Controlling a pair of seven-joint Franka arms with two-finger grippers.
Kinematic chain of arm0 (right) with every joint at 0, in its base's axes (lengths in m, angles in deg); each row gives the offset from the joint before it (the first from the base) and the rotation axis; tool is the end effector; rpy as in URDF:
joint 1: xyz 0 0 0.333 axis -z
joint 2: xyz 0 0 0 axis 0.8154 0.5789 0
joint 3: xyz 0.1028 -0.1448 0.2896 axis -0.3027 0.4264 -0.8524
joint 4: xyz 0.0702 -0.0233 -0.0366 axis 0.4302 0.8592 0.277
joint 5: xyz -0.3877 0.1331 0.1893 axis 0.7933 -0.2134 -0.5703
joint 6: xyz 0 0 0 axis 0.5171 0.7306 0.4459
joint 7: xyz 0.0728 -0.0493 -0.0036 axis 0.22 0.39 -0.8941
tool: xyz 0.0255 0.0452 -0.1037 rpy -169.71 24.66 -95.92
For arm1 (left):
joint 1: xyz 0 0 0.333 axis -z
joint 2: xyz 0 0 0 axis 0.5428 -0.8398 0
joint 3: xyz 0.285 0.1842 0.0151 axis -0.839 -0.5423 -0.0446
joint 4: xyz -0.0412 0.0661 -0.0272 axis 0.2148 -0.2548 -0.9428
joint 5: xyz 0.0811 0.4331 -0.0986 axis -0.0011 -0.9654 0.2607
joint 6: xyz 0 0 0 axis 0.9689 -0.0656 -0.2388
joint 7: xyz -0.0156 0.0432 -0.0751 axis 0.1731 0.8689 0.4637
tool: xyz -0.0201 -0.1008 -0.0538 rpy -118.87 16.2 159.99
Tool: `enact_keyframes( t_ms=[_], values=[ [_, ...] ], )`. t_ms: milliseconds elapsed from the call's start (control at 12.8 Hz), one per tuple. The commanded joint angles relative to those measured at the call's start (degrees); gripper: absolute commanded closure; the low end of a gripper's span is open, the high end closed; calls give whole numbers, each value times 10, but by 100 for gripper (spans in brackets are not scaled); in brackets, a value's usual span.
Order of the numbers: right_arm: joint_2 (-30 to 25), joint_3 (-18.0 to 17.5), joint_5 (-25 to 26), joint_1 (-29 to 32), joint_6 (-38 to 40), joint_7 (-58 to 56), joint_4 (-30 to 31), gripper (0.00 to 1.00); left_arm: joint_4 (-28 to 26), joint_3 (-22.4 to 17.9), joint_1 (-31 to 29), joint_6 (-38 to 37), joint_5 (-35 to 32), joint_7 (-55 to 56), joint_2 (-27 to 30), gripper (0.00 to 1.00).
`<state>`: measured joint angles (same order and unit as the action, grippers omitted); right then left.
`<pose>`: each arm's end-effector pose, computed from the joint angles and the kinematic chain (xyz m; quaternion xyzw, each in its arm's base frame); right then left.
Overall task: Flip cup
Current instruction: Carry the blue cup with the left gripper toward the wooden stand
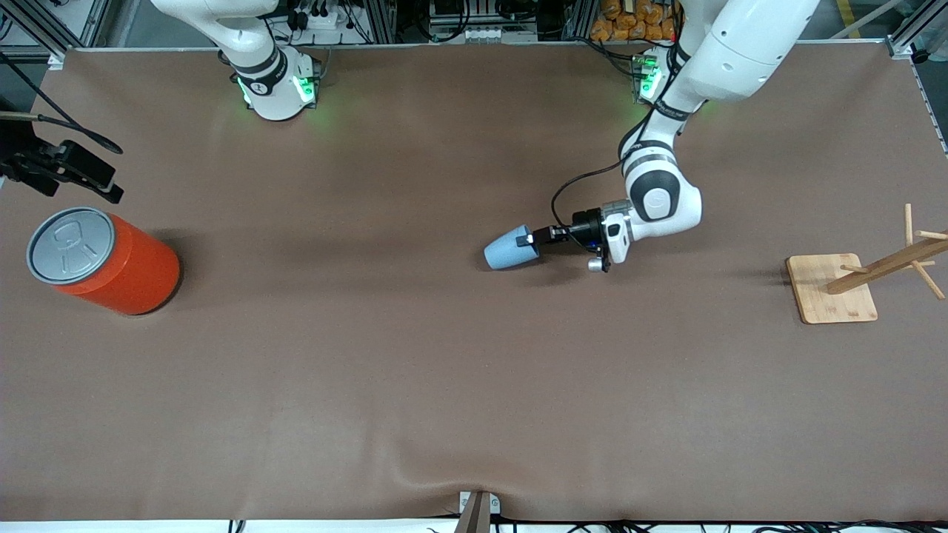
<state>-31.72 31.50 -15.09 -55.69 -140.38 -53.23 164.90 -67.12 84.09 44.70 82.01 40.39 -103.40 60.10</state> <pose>0.6083 0.0206 0.6943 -0.9965 0.0746 -0.0306 0.0199 0.4998 -0.2888 0.1272 0.8092 0.1461 -0.0607 0.5658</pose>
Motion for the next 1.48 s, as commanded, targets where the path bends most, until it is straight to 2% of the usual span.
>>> enact_keyframes(
  t_ms=[0,312,780,1015,1249,1405],
  values=[
    [11,-1,-11,5,14,-7,-23,0,26,1,-40,6,-77,68,32,100],
    [10,-1,-10,2,14,-7,-24,0,108,3,-129,0,-314,251,41,100],
    [9,-2,-11,2,15,-7,-23,0,189,2,-228,-56,-615,388,44,100],
    [10,-2,-11,2,15,-7,-24,0,201,1,-252,-62,-791,433,44,100],
    [9,-2,-11,3,15,-7,-23,0,202,1,-249,-61,-923,502,43,100],
    [10,-2,-11,3,15,-7,-23,0,201,3,-247,-61,-966,522,41,100]
  ],
)
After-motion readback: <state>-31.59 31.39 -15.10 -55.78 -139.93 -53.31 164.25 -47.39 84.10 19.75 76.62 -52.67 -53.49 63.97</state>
